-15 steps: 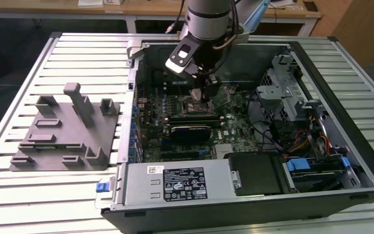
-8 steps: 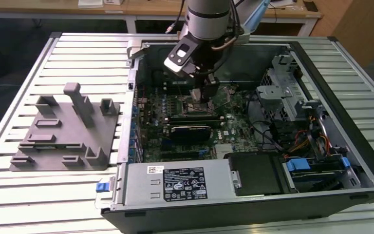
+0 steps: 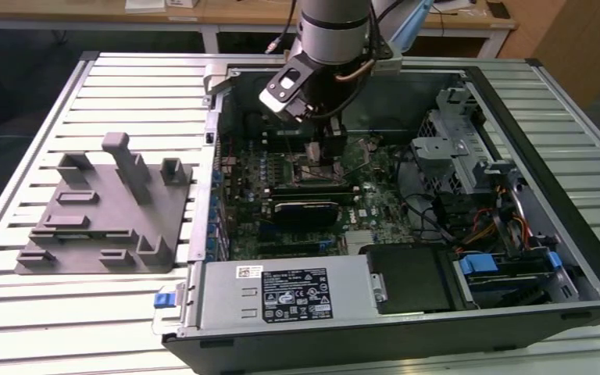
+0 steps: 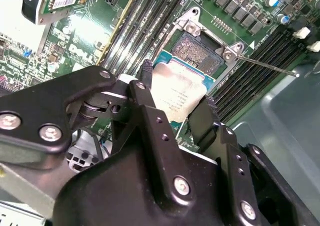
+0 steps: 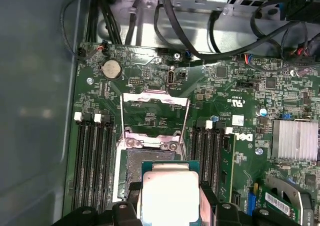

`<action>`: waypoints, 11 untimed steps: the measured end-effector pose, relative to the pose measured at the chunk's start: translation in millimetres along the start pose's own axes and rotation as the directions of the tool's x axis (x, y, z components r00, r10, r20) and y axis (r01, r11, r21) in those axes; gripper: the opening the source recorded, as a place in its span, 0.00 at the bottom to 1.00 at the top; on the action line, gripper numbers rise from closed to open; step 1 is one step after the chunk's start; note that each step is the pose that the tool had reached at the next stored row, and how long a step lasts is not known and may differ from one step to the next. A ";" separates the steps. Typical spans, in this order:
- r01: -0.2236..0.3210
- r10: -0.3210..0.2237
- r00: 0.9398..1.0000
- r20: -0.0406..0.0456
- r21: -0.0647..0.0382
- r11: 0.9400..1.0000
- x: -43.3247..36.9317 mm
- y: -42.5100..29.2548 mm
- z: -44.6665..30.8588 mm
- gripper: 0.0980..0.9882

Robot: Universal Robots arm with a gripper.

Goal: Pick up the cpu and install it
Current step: 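Place the cpu into insertion slot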

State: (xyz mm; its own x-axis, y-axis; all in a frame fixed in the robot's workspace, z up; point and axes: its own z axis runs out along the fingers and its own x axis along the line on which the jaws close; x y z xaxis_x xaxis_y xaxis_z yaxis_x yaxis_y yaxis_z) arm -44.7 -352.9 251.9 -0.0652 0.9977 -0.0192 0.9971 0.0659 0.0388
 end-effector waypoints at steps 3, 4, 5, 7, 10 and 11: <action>-0.001 0.001 1.000 -0.012 -0.001 1.000 0.0 -0.1 0.2 0.50; -0.001 0.001 1.000 -0.018 -0.001 1.000 0.0 -0.1 0.4 0.50; -0.001 0.001 1.000 -0.022 -0.001 1.000 0.0 -0.2 0.9 0.50; -0.001 0.001 1.000 -0.025 -0.002 1.000 0.1 -0.3 2.7 0.50; -0.001 0.001 1.000 -0.025 -0.002 1.000 0.1 -0.4 6.6 0.50; -0.001 0.001 1.000 -0.025 -0.002 1.000 0.2 -0.4 7.7 0.50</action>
State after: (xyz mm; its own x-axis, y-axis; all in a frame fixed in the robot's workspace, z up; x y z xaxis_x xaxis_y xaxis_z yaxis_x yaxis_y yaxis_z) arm -44.8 -352.9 244.2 -0.0652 0.9979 0.0058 0.9971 0.0649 0.0404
